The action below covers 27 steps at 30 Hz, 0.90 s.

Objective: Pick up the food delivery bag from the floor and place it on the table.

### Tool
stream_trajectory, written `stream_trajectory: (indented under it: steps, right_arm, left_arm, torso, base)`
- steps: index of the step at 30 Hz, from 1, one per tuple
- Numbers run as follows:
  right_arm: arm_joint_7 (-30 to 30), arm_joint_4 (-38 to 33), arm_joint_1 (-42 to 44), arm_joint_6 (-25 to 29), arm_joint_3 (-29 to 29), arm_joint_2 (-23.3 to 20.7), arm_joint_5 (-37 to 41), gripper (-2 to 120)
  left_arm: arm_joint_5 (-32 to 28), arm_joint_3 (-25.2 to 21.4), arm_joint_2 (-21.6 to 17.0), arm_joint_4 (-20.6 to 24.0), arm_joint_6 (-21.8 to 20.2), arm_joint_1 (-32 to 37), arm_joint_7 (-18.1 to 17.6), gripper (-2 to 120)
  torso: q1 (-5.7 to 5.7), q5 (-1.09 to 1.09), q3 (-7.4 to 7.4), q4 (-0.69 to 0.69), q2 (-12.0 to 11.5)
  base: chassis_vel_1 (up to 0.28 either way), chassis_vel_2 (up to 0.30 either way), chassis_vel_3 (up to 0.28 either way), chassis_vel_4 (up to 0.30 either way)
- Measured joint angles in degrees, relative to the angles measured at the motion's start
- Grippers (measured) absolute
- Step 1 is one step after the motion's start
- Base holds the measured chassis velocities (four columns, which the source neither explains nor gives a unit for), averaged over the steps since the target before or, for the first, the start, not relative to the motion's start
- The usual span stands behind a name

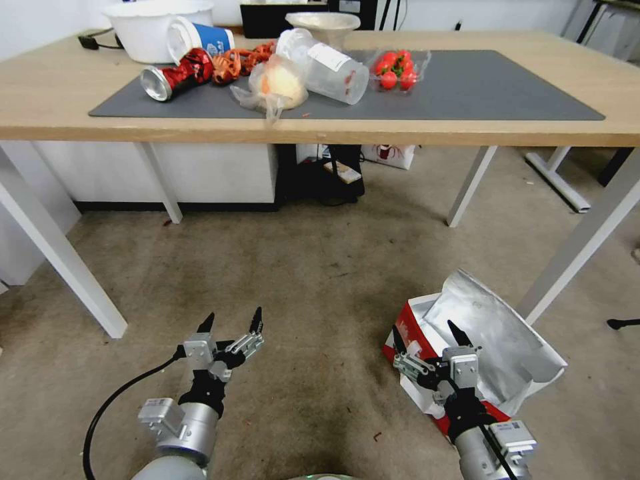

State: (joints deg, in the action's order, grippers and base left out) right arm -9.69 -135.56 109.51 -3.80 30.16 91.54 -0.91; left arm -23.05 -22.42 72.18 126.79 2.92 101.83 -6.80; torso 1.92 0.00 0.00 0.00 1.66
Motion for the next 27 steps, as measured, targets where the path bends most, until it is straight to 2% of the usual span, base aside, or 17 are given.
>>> stream_trajectory:
  steps: [4,9,11,12,13,14,19,20,22,23,26,27]
  right_arm:
    - [-4.5,0.4,-1.2,2.2,2.8,-2.5,3.4,100]
    - [-8.1,1.9,-2.5,3.5,6.7,-6.2,7.7,100]
    - [-10.9,4.4,-3.5,5.2,10.4,-9.4,11.7,100]
    - [-13.0,6.7,-4.3,6.3,13.7,-12.3,15.3,100]
    - [-13.0,6.7,-4.3,6.3,13.7,-12.3,15.3,100]
    - [-14.3,7.9,-4.7,6.6,15.7,-14.2,17.3,100]
    - [-19.2,12.4,-6.5,5.7,23.3,-21.9,25.0,100]
    - [-19.2,12.4,-6.5,5.7,23.3,-21.9,25.0,100]
    - [-21.8,15.1,-7.3,4.3,26.6,-25.7,28.2,100]
    - [-21.8,15.1,-7.3,4.3,26.6,-25.7,28.2,100]
    - [-25.2,19.5,-8.1,3.1,29.8,-30.7,30.6,100]
    - [-25.2,19.5,-8.1,3.1,29.8,-30.7,30.6,100]
  left_arm:
    - [0.8,-0.2,-0.3,-0.7,1.8,0.3,2.7,100]
    - [0.9,-0.3,-0.5,-1.0,2.6,0.2,3.0,100]
    - [1.0,-0.3,-0.6,-1.6,3.3,0.2,3.0,100]
    - [1.1,-0.3,-0.7,-1.9,3.5,0.2,2.9,100]
    - [1.1,-0.3,-0.7,-1.9,3.5,0.2,2.9,100]
    - [1.3,-0.3,-0.7,-1.9,3.6,0.2,2.8,100]
    - [1.5,-0.4,-0.8,-1.9,3.6,0.2,2.6,100]
    - [1.5,-0.4,-0.8,-1.9,3.6,0.2,2.6,100]
    - [1.6,-0.4,-0.9,-1.9,3.6,0.2,2.6,100]
    - [1.6,-0.4,-0.9,-1.9,3.6,0.2,2.6,100]
    - [1.5,-0.5,-1.1,-1.6,3.6,0.3,2.2,100]
    - [1.5,-0.5,-1.1,-1.6,3.6,0.3,2.2,100]
  torso:
    - [0.01,0.01,0.0,0.0,0.1]
    - [0.02,0.01,0.0,0.0,0.1]
    - [0.02,0.02,0.0,0.0,0.1]
    - [0.03,0.03,0.0,0.0,0.1]
    - [0.03,0.03,0.0,0.0,0.1]
    - [0.03,0.03,0.0,0.0,0.1]
    - [0.03,0.02,0.0,0.0,0.2]
    - [0.03,0.02,0.0,0.0,0.2]
    - [0.04,0.02,0.0,0.0,0.2]
    - [0.04,0.02,0.0,0.0,0.2]
    - [0.04,0.02,0.0,0.0,0.2]
    - [0.04,0.02,0.0,0.0,0.2]
  base:
    - [0.0,0.0,0.0,0.0]
    - [0.0,0.0,0.0,0.0]
    - [0.0,0.0,0.0,0.0]
    - [0.0,0.0,0.0,0.0]
    - [0.0,0.0,0.0,0.0]
    - [0.0,0.0,0.0,0.0]
    - [0.0,0.0,0.0,0.0]
    - [0.0,0.0,0.0,0.0]
    - [0.0,0.0,0.0,0.0]
    - [0.0,0.0,0.0,0.0]
    - [0.0,0.0,0.0,0.0]
    - [0.0,0.0,0.0,0.0]
